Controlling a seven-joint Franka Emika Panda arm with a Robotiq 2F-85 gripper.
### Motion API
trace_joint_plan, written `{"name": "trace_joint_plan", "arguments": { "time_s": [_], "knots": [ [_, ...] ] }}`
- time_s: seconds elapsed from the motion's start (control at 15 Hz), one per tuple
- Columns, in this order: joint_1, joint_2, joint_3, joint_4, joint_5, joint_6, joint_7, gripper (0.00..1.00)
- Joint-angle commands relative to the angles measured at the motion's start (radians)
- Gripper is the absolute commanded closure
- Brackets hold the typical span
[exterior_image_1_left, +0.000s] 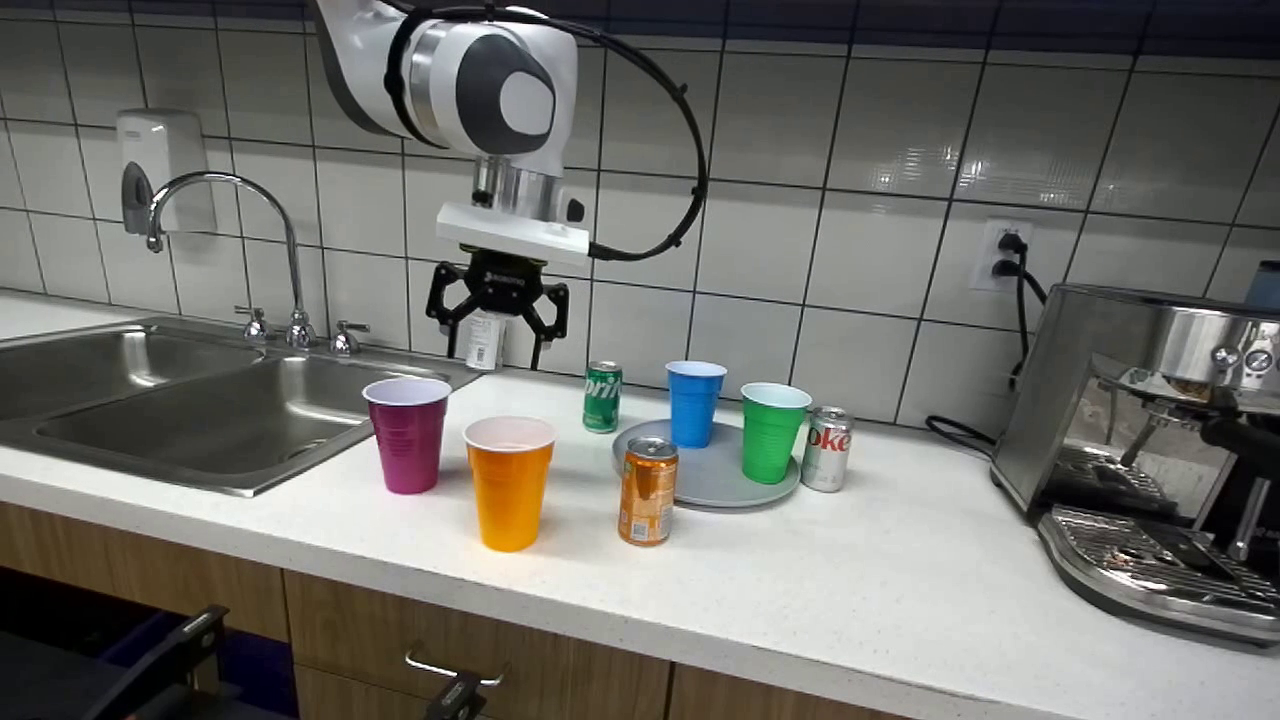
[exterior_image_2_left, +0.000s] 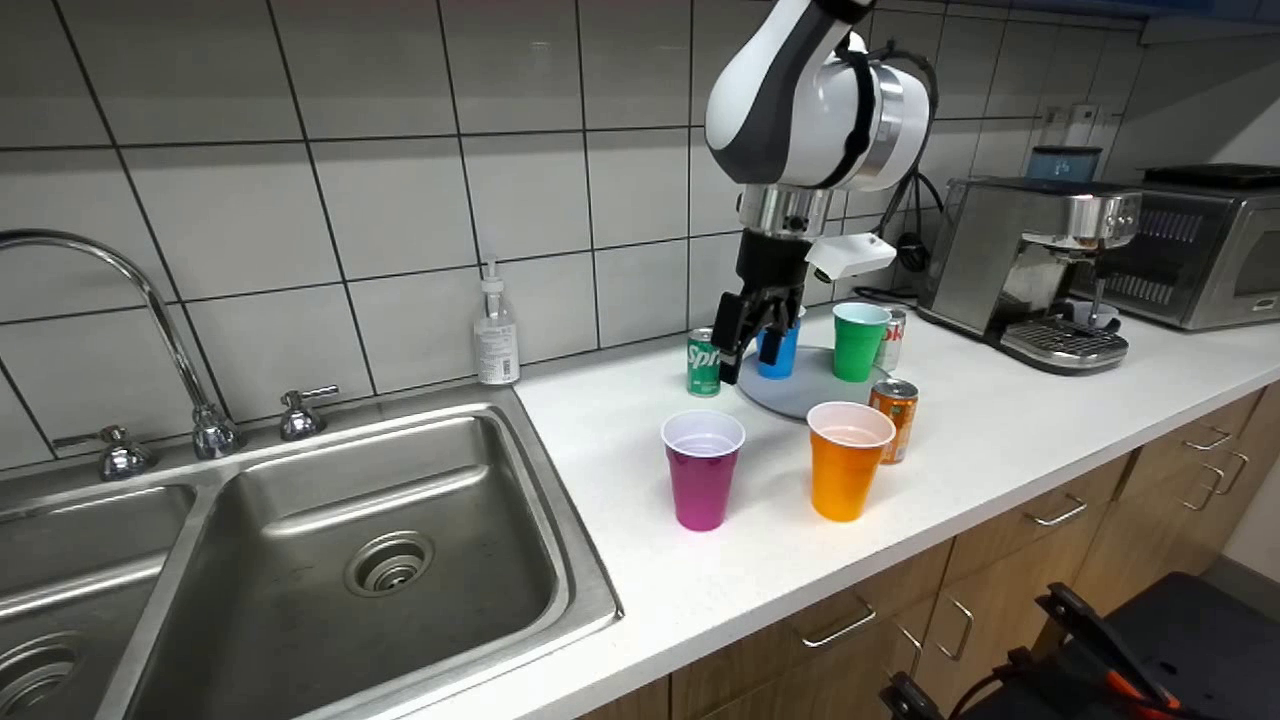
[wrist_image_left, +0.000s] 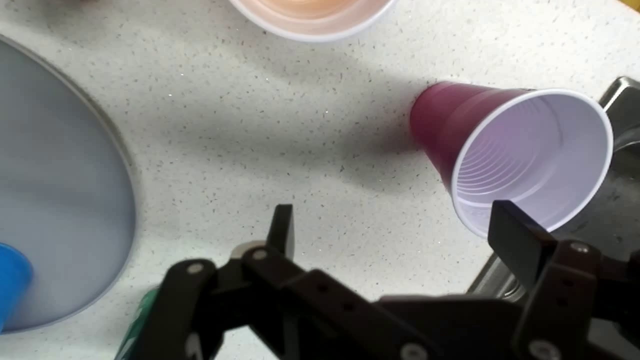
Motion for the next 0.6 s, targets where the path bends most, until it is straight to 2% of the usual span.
{"name": "trace_joint_plan", "arguments": {
  "time_s": [0.0, 0.53],
  "knots": [
    [0.016, -0.007, 0.01, -0.007, 0.001, -0.022, -0.018, 0.0],
    [0.036, 0.026, 0.016, -0.008, -0.01, -0.002, 0.002, 0.0]
  ]
}}
